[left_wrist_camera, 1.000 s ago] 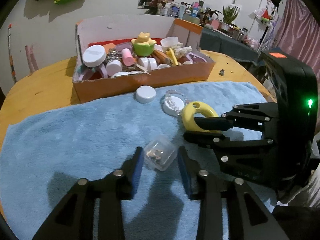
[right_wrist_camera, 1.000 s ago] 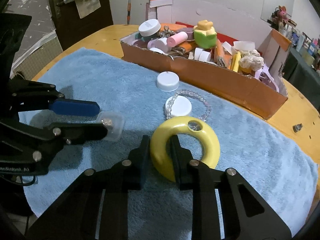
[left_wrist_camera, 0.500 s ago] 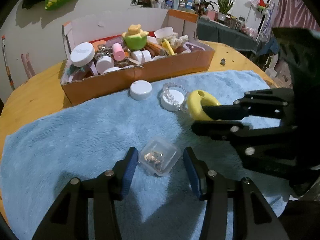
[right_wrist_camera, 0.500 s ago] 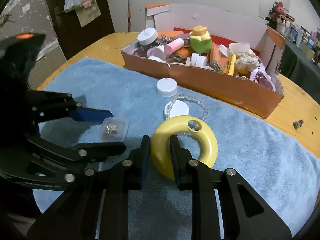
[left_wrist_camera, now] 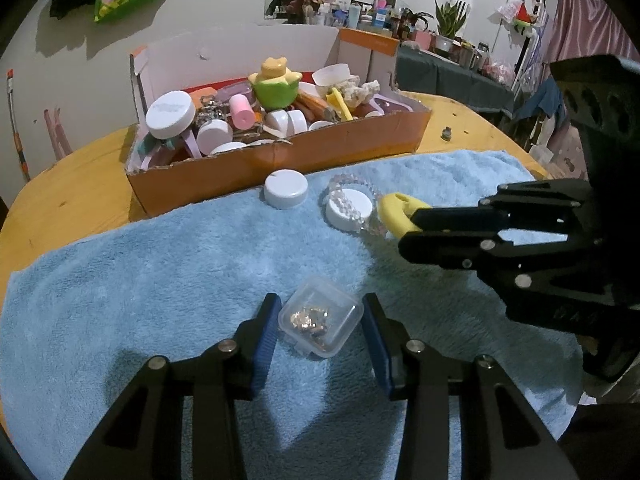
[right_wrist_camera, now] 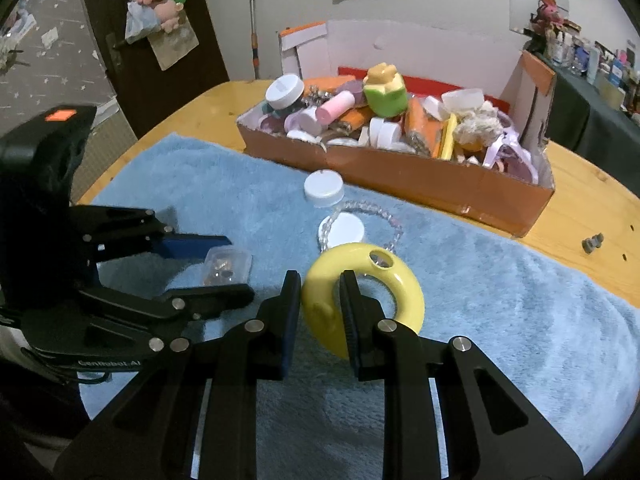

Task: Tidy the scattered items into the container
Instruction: 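Hold the yellow ring and clear box and lift both off the towel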

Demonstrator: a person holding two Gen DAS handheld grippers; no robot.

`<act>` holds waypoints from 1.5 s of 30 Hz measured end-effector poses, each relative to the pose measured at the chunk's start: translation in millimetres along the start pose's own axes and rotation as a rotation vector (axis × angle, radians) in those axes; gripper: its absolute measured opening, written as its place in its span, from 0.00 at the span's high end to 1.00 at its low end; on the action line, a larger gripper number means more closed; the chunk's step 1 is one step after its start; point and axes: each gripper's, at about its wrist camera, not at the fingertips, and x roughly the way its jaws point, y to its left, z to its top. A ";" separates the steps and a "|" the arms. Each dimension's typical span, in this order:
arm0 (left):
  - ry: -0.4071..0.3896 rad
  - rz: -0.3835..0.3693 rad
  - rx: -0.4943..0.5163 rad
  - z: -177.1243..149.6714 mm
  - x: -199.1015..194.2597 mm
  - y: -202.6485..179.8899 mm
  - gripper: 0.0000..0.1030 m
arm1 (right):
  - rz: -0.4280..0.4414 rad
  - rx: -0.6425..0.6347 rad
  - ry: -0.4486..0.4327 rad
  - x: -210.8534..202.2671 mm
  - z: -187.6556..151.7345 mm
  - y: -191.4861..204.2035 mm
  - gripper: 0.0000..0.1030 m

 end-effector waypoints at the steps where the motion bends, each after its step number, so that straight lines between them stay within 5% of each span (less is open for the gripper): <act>1: -0.003 0.000 0.000 0.3 -0.6 0.1 0.57 | -0.001 -0.002 0.000 -0.1 -0.1 -0.1 0.83; 27: -0.016 -0.010 -0.016 0.5 -2.4 3.7 0.57 | -0.072 -0.050 0.057 29.3 1.3 6.4 0.81; 45: -0.054 -0.006 -0.033 8.6 -15.5 6.8 0.57 | -0.002 0.026 -0.054 -7.0 7.9 -8.2 0.83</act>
